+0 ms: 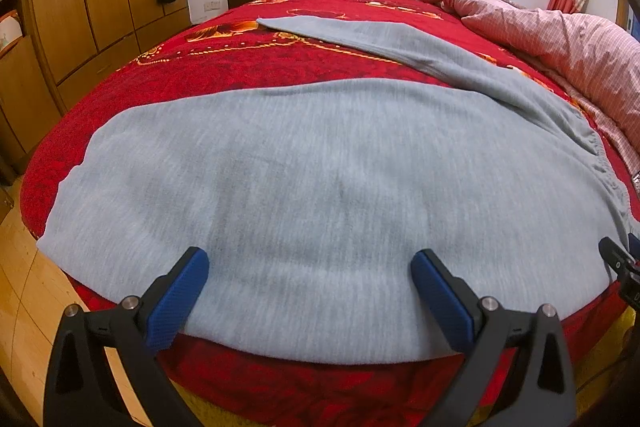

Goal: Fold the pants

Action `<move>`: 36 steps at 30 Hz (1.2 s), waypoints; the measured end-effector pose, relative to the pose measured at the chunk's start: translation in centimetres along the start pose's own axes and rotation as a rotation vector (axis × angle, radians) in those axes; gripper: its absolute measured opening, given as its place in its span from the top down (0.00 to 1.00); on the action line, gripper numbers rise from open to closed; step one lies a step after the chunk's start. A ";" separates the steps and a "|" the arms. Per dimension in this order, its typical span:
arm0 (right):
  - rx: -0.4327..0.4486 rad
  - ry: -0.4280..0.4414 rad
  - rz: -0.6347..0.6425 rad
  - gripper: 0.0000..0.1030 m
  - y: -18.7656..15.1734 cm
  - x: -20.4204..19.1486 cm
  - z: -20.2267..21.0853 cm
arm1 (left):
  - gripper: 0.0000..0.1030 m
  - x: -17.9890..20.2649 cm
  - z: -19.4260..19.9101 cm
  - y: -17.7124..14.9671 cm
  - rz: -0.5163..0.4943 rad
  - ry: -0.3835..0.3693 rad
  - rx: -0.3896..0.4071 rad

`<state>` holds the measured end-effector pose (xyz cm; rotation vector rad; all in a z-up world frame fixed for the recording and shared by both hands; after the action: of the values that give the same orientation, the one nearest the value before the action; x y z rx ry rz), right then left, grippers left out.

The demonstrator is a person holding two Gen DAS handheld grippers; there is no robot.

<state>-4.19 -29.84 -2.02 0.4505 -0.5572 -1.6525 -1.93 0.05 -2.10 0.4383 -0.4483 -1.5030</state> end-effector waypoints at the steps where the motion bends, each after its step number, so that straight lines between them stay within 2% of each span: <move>1: -0.014 0.004 0.002 0.00 0.3 0.0 0.0 | 0.00 0.0 0.0 0.0 0.001 0.000 -0.001; 8: -0.058 0.033 0.015 0.00 1.0 -0.1 0.5 | 0.00 -0.1 0.4 1.0 -0.016 -0.007 -0.061; 13: -0.077 0.037 -0.003 0.00 1.0 0.0 1.0 | 0.00 0.0 1.0 1.7 -0.064 0.030 -0.078; 18: -0.105 0.071 -0.035 0.00 1.4 0.3 1.5 | 0.00 -0.5 1.3 2.2 -0.042 -0.013 -0.106; 24: -0.138 0.089 -0.061 0.00 2.4 0.8 1.8 | 0.00 -0.4 0.8 3.3 -0.058 -0.053 -0.215; 31: -0.148 0.058 -0.055 0.00 3.2 1.0 1.4 | 0.00 0.5 1.9 4.4 -0.080 -0.053 -0.198; 36: -0.159 0.077 -0.049 0.00 3.1 0.8 1.6 | 0.00 0.9 2.0 4.9 -0.092 -0.047 -0.200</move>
<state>-2.78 -30.83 1.16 0.4121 -0.3575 -1.7042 1.09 -0.77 2.21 0.2694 -0.3134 -1.6317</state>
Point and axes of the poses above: each gripper's, at about its wrist camera, not at the fingertips, and z roughly against the way its jaws point, x to its right, y to its top, the point moved 2 cm from there along -z, roughly the way its jaws point, and after that the axes turned 8 degrees about -x, right-handed, at the moved point
